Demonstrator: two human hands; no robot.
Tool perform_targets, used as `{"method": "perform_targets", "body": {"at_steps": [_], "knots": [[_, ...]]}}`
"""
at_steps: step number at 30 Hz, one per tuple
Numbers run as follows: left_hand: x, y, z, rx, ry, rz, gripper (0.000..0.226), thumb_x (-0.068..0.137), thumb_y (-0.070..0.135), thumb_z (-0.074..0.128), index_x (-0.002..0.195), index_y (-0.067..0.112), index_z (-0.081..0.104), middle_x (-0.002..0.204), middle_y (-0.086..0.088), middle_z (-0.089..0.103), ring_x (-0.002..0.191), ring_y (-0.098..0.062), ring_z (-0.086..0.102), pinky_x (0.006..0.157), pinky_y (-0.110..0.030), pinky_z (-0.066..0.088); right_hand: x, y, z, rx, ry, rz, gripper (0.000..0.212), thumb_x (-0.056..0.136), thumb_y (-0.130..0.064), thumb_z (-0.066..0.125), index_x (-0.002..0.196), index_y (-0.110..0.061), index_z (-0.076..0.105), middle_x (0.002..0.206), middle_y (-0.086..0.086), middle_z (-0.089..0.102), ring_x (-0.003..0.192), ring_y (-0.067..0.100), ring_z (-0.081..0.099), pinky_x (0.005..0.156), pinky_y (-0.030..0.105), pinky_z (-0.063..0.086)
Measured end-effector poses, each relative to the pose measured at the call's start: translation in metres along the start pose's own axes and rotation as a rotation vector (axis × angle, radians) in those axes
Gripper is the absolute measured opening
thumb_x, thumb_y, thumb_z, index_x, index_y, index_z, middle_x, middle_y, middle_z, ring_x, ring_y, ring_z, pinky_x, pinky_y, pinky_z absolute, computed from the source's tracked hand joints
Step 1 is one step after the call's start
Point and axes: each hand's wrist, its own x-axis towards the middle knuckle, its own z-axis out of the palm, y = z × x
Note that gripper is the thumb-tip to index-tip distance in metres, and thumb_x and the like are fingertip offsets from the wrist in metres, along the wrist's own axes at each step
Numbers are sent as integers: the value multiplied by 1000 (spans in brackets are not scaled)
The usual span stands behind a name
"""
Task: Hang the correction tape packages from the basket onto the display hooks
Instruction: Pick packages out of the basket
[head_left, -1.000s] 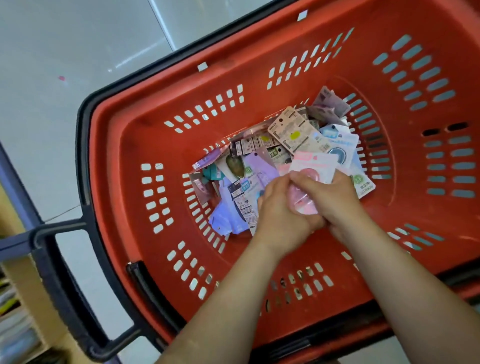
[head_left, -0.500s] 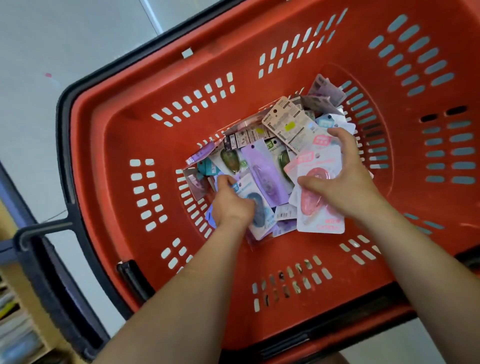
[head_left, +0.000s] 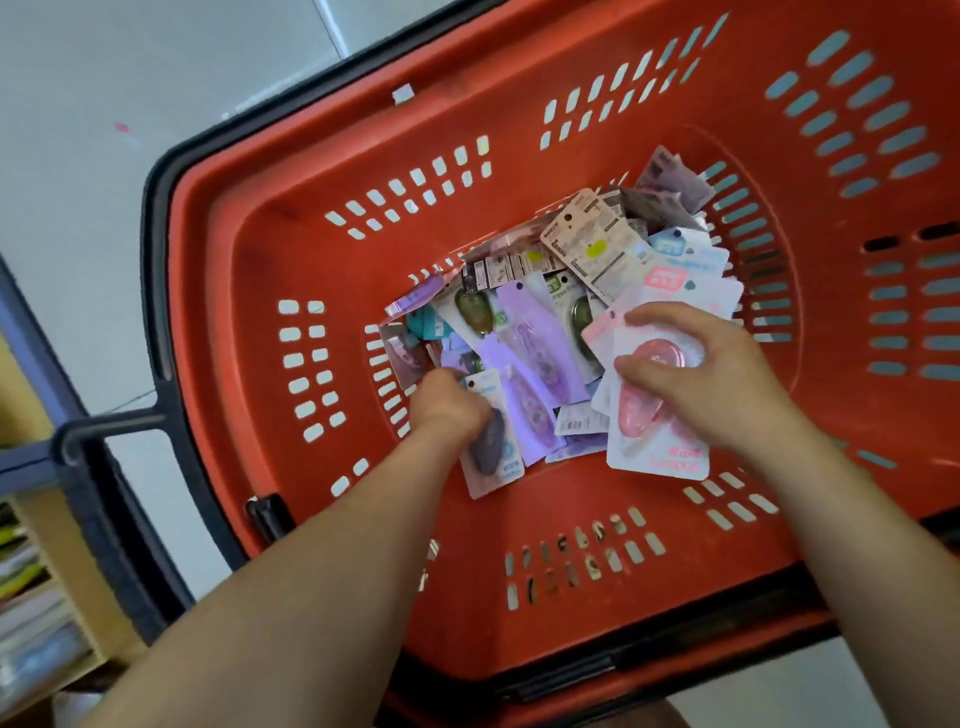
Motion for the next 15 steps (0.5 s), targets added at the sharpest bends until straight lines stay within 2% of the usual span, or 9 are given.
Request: {"method": "perform_targets", "body": {"at_steps": [2,4,6,8,9,11,13,15], "knots": [[-6,-1,-1,-49,60,23,41,77,8,72,117,11,69,117,-9,70,108,-29,65,84,-30,51,-2,1,3,6,-21,-6,20,81,-15,78,95,-26,71,105,-10,68,103,6,59,85,15,41],[-22,2,-7,-41,118,81,38,76,6,72,114,11,71,112,-9,72,104,-29,66,75,-27,47,-5,-1,3,23,-23,-18,16,81,-12,77,82,-27,71,95,-14,69,97,6,61,83,9,41],[-46,10,-23,-40,169,162,34,76,5,71,109,13,73,103,-8,73,98,-28,67,69,-25,44,-7,-2,-2,27,-10,-26,21,81,-10,76,74,-29,70,89,-15,70,91,5,62,81,9,41],[-75,18,-50,-85,181,239,30,77,7,75,105,17,72,95,-4,72,91,-24,67,70,-27,48,-14,-8,-9,61,-8,-25,21,82,-8,76,73,-27,71,87,-13,71,86,3,62,80,9,42],[-88,21,-66,-157,142,271,28,76,7,77,100,19,70,91,-2,71,86,-23,68,72,-30,53,-19,-14,-12,96,2,-25,19,82,-9,76,74,-25,71,87,-12,71,86,3,62,80,10,43],[-114,26,-100,-442,-70,318,29,72,-3,79,93,13,69,89,-7,75,80,-26,72,77,-40,59,-28,-29,-18,180,28,-26,15,83,-10,76,77,-23,73,88,-9,73,86,2,63,80,12,44],[-139,30,-125,-764,-362,318,40,65,-8,75,102,7,69,91,-12,74,76,-24,71,76,-36,58,-41,-49,-22,269,36,-34,13,84,-10,76,79,-22,73,84,-11,73,84,-2,62,81,15,44],[-160,38,-138,-926,-524,298,48,64,-4,67,110,10,65,93,-11,72,74,-19,69,70,-30,58,-56,-72,-26,378,35,-45,14,85,-11,75,77,-23,73,79,-17,72,82,-4,62,82,15,45]]}}
